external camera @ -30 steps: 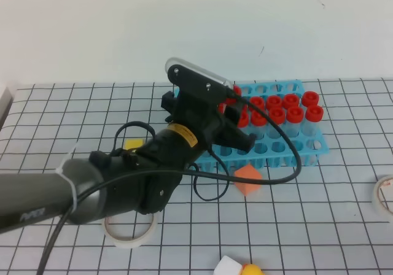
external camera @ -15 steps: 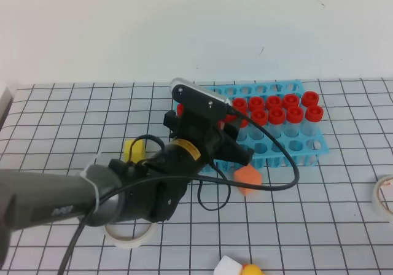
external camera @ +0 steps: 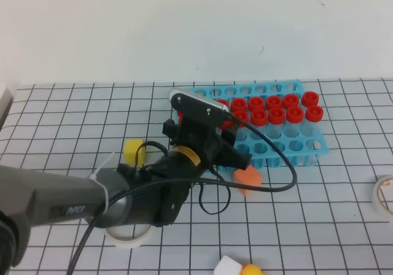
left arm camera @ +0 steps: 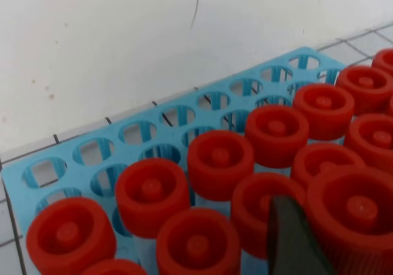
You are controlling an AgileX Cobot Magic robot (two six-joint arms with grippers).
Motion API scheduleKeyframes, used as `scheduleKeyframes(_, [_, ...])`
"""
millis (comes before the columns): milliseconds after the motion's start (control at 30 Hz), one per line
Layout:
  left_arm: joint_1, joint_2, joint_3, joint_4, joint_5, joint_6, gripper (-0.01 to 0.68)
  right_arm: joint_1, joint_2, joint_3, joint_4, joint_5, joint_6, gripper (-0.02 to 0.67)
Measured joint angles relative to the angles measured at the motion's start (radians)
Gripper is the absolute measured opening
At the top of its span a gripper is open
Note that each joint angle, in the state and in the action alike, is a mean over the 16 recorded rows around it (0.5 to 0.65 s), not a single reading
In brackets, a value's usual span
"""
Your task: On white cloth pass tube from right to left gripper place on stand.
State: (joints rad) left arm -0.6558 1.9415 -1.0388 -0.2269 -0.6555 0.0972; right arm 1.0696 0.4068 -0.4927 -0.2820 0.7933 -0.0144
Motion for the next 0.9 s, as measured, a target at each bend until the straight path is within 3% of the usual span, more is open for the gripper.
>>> scheduleKeyframes(200, [0.0,0.014,0.0,0.0,-0.001,0.001,0.277,0.0,0.0,0.0,0.0,0.0,0.0,-0.001])
scheduleKeyframes(600, [0.001,-0.066,0.0,0.011,0.025,0.062,0.432,0.0,0.0,0.0,0.0,0.0,0.0,-0.001])
scheduleKeyframes(733, [0.011,-0.154,0.0,0.049,0.066,0.112,0.391,0.0,0.0,0.0,0.0,0.0,0.0,-0.001])
scheduleKeyframes(900, [0.047,-0.307,0.0,0.124,0.172,0.162,0.243,0.0,0.0,0.0,0.0,0.0,0.0,-0.001])
